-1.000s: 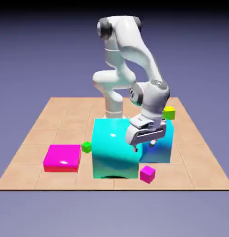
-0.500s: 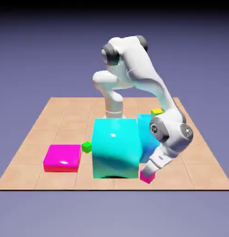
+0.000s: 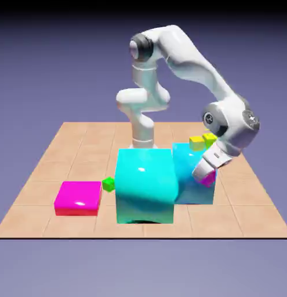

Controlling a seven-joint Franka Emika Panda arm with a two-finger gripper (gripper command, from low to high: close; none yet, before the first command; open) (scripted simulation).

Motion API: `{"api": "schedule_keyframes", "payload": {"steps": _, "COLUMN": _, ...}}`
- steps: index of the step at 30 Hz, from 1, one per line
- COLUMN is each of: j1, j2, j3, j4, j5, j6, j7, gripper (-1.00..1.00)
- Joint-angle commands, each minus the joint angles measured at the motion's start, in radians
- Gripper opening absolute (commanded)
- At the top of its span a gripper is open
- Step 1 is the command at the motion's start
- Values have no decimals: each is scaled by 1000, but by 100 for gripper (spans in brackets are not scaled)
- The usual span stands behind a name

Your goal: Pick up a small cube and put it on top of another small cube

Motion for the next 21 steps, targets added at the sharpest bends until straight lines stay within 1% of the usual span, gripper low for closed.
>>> {"api": "schedule_keyframes", "payload": {"steps": 1, "j1": 2, "j2": -36, "j3": 14, "j4": -9, "j5": 25, "j6": -24, "j7": 10, "gripper": -100}}
{"api": "schedule_keyframes", "payload": {"steps": 11, "j1": 20, "j2": -392, "j3": 146, "j4": -94, "j5": 293, "j6": -260, "j7": 105, "gripper": -100}}
{"api": "schedule_keyframes", "payload": {"steps": 12, "j1": 20, "j2": -392, "j3": 146, "j4": -94, "j5": 293, "j6": -260, "j7": 105, "gripper": -100}}
{"api": "schedule_keyframes", "payload": {"steps": 17, "j1": 30, "j2": -415, "j3": 154, "j4": -275, "j5": 314, "j6": -99, "j7": 91, "gripper": -100}}
{"api": "schedule_keyframes", "payload": {"steps": 18, "j1": 31, "j2": -416, "j3": 154, "j4": -283, "j5": 315, "j6": -92, "j7": 90, "gripper": -100}}
{"api": "schedule_keyframes", "payload": {"steps": 19, "j1": 31, "j2": -416, "j3": 154, "j4": -283, "j5": 315, "j6": -92, "j7": 90, "gripper": 100}}
{"api": "schedule_keyframes", "payload": {"steps": 20, "j1": 31, "j2": -416, "j3": 154, "j4": -283, "j5": 315, "j6": -92, "j7": 90, "gripper": 100}}
{"api": "schedule_keyframes", "payload": {"steps": 21, "j1": 28, "j2": -412, "j3": 153, "j4": -247, "j5": 311, "j6": -124, "j7": 93, "gripper": 100}}
